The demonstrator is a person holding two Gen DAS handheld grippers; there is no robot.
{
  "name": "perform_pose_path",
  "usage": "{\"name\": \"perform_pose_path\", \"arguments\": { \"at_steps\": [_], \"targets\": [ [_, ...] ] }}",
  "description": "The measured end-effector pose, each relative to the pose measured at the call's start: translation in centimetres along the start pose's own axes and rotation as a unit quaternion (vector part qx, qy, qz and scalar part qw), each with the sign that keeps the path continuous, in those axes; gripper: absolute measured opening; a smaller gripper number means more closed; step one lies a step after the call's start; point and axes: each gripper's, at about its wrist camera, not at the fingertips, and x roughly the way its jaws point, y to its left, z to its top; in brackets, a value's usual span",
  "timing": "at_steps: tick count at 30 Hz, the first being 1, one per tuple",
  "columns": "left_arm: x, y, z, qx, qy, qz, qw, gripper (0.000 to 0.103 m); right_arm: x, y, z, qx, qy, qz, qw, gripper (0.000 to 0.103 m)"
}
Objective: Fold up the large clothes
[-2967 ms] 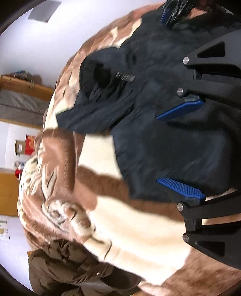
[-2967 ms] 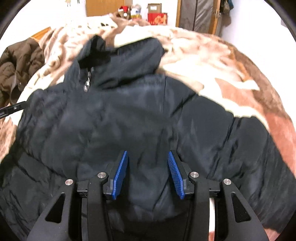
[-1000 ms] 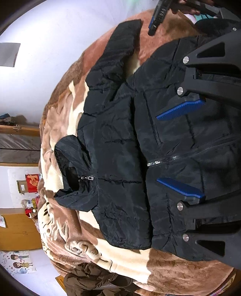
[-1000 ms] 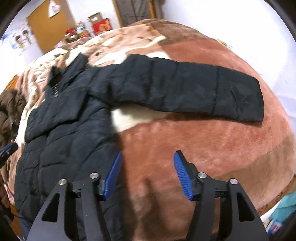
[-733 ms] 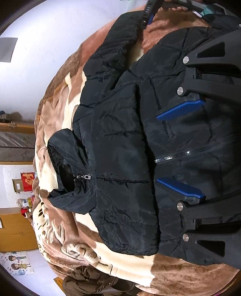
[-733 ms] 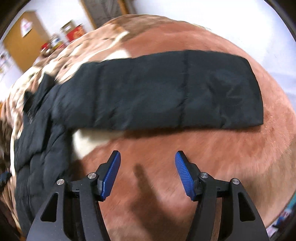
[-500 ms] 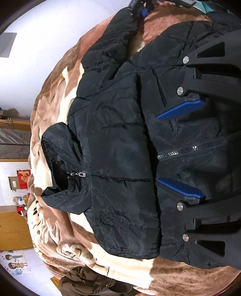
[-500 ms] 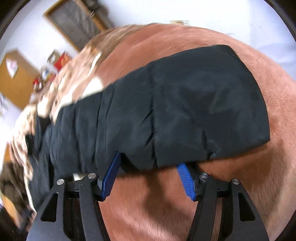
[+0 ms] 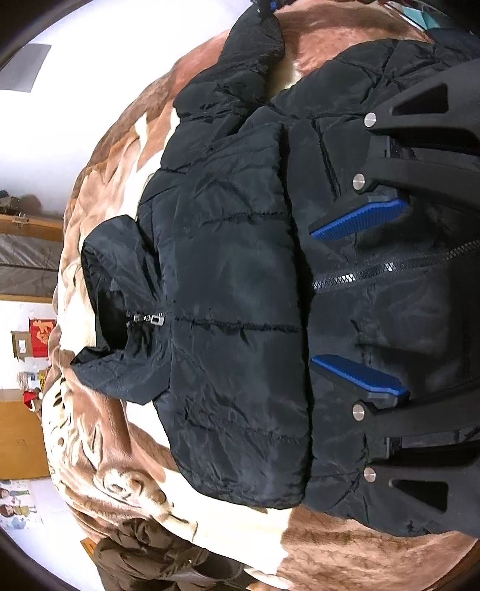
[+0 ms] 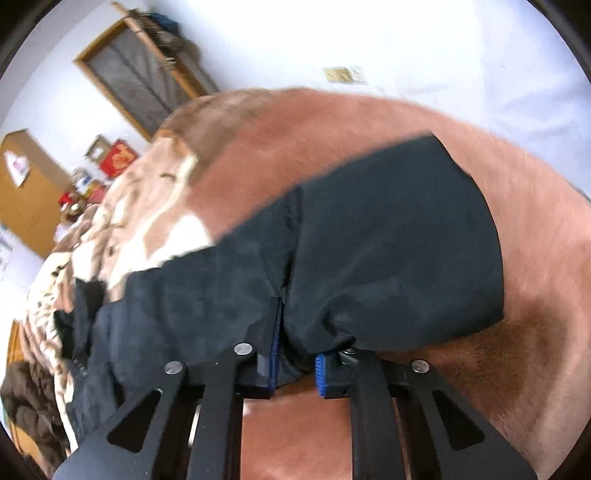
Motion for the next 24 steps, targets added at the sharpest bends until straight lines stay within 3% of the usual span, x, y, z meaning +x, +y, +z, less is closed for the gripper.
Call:
{"name": "perform_pose_path", "arguments": {
  "at_steps": [6,13,19,24],
  "targets": [
    [-1.6,1.3,-0.4,-0.017,-0.012,-0.004,0.9998,0.067,-5.3,8.1,0.7,-0.08,-0.03,0.075,0.994,0.011],
    [-3.3,4.0,-0.7,-0.046,-0.027,-0.002,0.9986,0.067,-8.4,19.6,-0.8,-0.176,-0.028,0.175,0.968,0.011],
    [-4.2,7.2,-1.3,-0.076,-0.037,0.003,0.9964,0.067,-6.1,28.3,-4.6,-0.247,0.012,0.216,0.944,0.011],
    [-4.2,10.2,-2.2,-0.103,-0.038,0.01,0.9939,0.067,-0.9,34.1,-9.5,-0.289,0.074,0.221,0.929,0.011]
  ]
}}
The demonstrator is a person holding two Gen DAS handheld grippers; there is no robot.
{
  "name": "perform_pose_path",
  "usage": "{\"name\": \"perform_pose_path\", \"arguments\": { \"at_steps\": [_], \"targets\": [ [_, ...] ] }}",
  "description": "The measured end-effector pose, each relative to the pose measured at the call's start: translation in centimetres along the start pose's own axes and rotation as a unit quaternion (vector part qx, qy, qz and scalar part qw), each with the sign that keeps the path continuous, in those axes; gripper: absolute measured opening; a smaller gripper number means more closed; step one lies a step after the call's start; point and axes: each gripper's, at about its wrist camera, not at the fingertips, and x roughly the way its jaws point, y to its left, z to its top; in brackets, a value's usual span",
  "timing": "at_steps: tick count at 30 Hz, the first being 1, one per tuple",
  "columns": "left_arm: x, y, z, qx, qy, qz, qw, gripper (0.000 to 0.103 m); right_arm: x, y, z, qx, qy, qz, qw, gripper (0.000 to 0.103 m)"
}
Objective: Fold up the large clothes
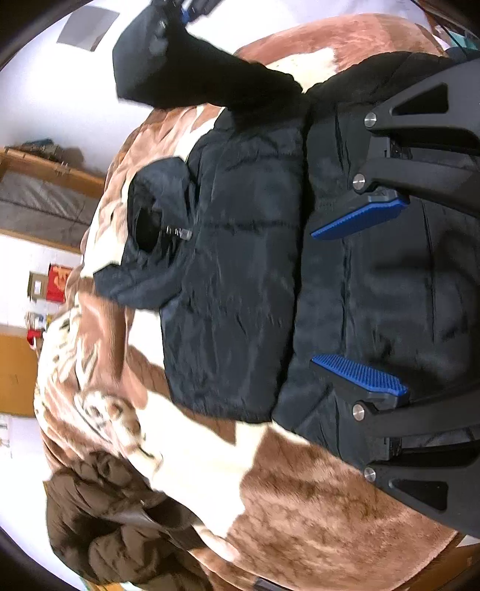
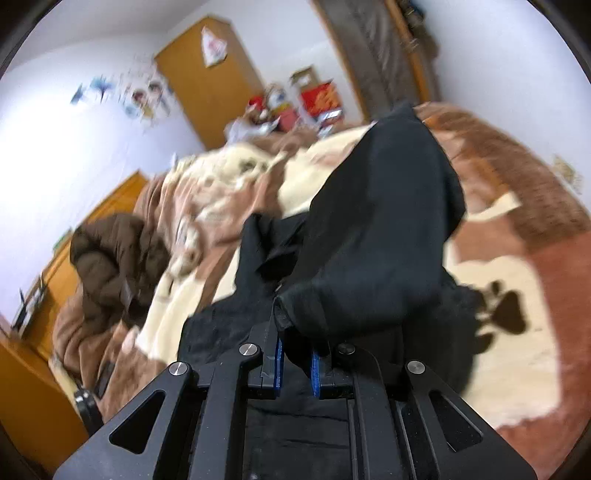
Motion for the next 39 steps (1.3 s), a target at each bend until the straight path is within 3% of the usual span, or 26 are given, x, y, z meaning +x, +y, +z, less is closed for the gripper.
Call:
{"name": "perform_pose_path", "arguments": {
  "at_steps": [8,10,12,15,21,25,29,31,33,36,39],
  "targets": [
    [1.2,3.9,-1.1,-0.032,0.013,0.01,0.9993,0.067,12.0,4.1,-5.2,-0.029,0.128,0.006,0.991,0.015],
    [1.7,4.5,-1.3,-0.038,0.019,0.01,0.9991,0.067,13.1,3.6,-6.3,-0.025,0.153,0.01,0.988,0.026],
    [2.0,4.8,-1.6,-0.04,0.022,0.011,0.9989,0.067,14.6,3.6,-7.5,-0.022,0.174,0.019,0.984,0.044],
    [2.0,5.0,-1.3,-0.043,0.023,0.009,0.9988,0.067,14.1,4.3,-7.7,-0.029,0.169,0.047,0.984,0.059],
    [1.2,3.9,1.4,-0.044,-0.002,-0.011,0.9989,0.068,7.7,3.9,-5.7,-0.039,0.099,0.099,0.989,0.06],
    [2.0,1.2,4.3,-0.021,-0.018,-0.03,0.9992,0.068,5.0,0.0,-4.6,-0.039,0.057,0.029,0.997,0.06],
    [3.8,-2.9,7.0,0.014,-0.029,-0.062,0.9976,0.068,4.5,-5.6,-4.4,-0.006,0.051,-0.051,0.997,0.06],
    [5.4,-5.0,8.2,0.031,-0.03,-0.073,0.9964,0.068,4.7,-8.0,-4.3,0.012,0.045,-0.078,0.996,0.054],
    [7.1,-6.5,8.6,0.048,-0.025,-0.07,0.9961,0.068,5.6,-9.3,-4.3,0.024,0.05,-0.096,0.994,0.044],
    [10.3,-6.9,7.8,0.063,0.004,-0.036,0.9974,0.054,8.1,-9.8,-5.0,0.013,0.074,-0.095,0.993,0.041],
    [12.7,-5.6,6.3,0.058,0.025,-0.011,0.998,0.053,10.6,-9.0,-6.4,-0.023,0.095,-0.1,0.99,0.041]
  ]
}}
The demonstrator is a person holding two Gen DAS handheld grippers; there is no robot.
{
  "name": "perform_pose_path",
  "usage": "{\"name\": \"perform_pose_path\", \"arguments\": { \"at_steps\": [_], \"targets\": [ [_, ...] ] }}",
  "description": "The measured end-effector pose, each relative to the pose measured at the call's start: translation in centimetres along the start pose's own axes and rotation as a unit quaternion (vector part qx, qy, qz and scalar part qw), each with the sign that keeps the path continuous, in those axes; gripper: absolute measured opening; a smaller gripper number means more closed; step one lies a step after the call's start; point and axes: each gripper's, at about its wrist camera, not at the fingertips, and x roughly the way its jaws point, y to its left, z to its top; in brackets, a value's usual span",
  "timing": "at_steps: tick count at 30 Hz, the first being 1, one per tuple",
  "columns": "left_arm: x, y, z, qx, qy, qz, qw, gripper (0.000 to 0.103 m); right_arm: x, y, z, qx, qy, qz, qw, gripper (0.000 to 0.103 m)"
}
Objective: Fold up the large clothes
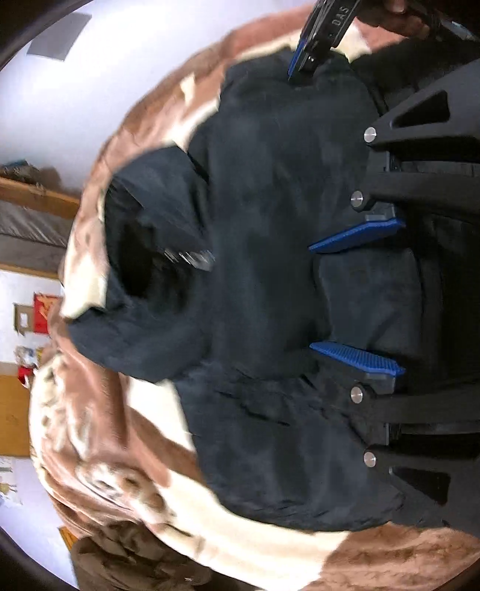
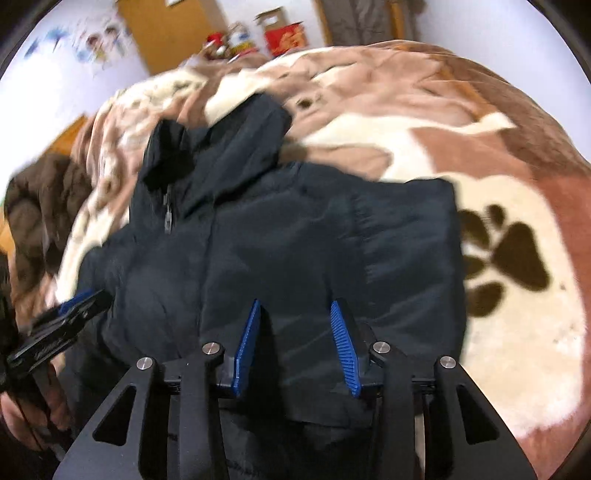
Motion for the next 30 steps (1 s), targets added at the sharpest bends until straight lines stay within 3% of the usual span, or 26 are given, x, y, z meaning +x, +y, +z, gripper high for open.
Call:
{"name": "perform_pose_path", "arguments": {
  "at_steps": [6,8,10,13,16,18,22,30],
  "targets": [
    [1.4,0.2,-1.1,0.014,0.009,0.02,0.9997,0.053,2.3,-0.2,-1.2,-0.019,0.01,-0.009,1.0,0.04],
    [0.8,0.2,-0.8,0.009,0.016,0.02,0.9996,0.053,1.4,-0.2,-0.8,-0.017,0.018,-0.01,1.0,0.04],
    [-0.5,0.5,-0.4,-0.003,0.02,0.011,0.9997,0.052,-0.9,-0.5,0.0,-0.017,-0.003,0.0,1.0,0.04],
    [-3.2,0.7,0.8,-0.011,-0.012,-0.008,0.9998,0.052,-3.8,-2.0,1.4,-0.012,-0.052,-0.016,0.998,0.04],
    [-4.3,0.0,2.9,0.001,-0.052,0.002,0.9986,0.052,-3.9,-4.4,3.5,0.007,-0.057,-0.048,0.997,0.04],
    [-3.0,-0.1,4.1,0.007,-0.05,0.013,0.9987,0.052,-2.8,-5.8,4.5,0.016,-0.052,-0.065,0.996,0.04],
    [3.2,1.2,3.4,-0.001,0.014,0.022,0.9997,0.055,1.0,-7.9,4.8,0.026,-0.005,-0.086,0.996,0.04],
    [4.6,0.7,2.0,0.013,-0.01,0.026,0.9995,0.056,4.0,-9.0,3.3,0.022,0.017,-0.087,0.996,0.04]
  ]
}}
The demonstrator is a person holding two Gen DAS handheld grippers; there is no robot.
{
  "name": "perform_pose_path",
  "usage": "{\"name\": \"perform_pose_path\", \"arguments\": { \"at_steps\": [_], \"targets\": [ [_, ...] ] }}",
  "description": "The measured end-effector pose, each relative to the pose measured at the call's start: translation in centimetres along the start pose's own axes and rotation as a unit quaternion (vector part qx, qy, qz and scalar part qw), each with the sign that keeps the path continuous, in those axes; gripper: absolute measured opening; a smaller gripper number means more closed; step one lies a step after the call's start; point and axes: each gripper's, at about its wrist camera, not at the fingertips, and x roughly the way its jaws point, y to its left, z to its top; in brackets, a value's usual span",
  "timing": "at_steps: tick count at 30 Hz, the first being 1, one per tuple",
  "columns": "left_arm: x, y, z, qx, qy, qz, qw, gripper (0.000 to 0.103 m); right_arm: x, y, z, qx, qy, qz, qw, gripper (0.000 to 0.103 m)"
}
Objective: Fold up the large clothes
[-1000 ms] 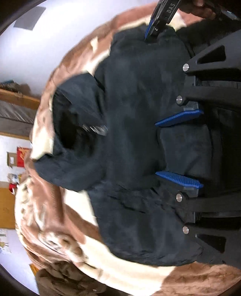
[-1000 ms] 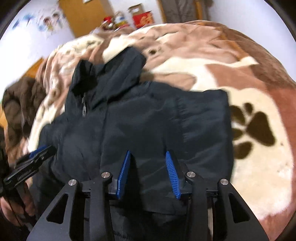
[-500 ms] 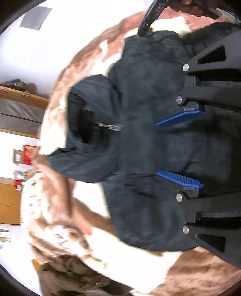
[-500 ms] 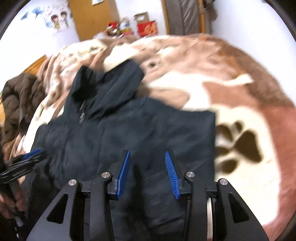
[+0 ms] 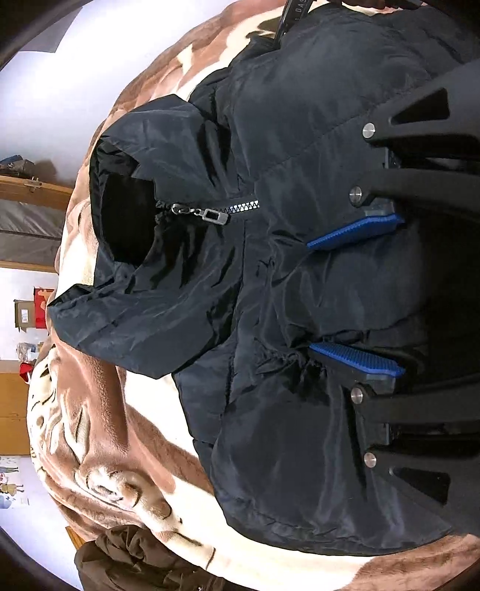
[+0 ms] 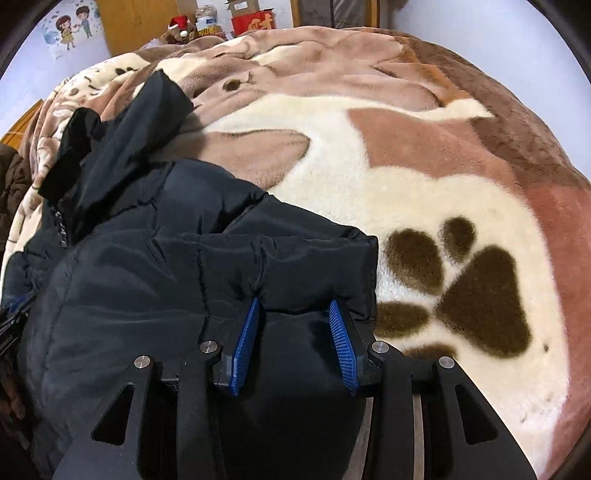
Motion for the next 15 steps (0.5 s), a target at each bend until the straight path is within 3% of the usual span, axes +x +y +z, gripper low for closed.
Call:
{"name": "perform_pose_path", "arguments": {
  "at_steps": [4,7,10,13,15],
  "targets": [
    [-2.1,0.5,1.2,-0.009,0.007,-0.001,0.9999,0.054,-3.5,0.8,0.7,0.001,-0.014,-0.009,1.0,0.04],
    [-6.1,0.8,1.1,-0.012,-0.027,-0.02,0.9994,0.053,-8.0,1.9,-0.5,-0.01,-0.056,0.028,0.998,0.04],
    [-8.7,0.2,-0.4,0.008,-0.054,-0.032,0.998,0.053,-10.3,3.8,-2.7,-0.04,-0.07,0.053,0.995,0.04],
    [-6.6,-0.5,-1.9,0.027,-0.016,-0.012,0.9994,0.054,-8.4,5.7,-4.7,-0.057,-0.037,0.056,0.996,0.04],
    [-4.6,0.0,-2.8,0.01,0.014,-0.018,0.9997,0.055,-6.0,6.5,-5.3,-0.063,-0.008,0.044,0.997,0.04]
  ]
}}
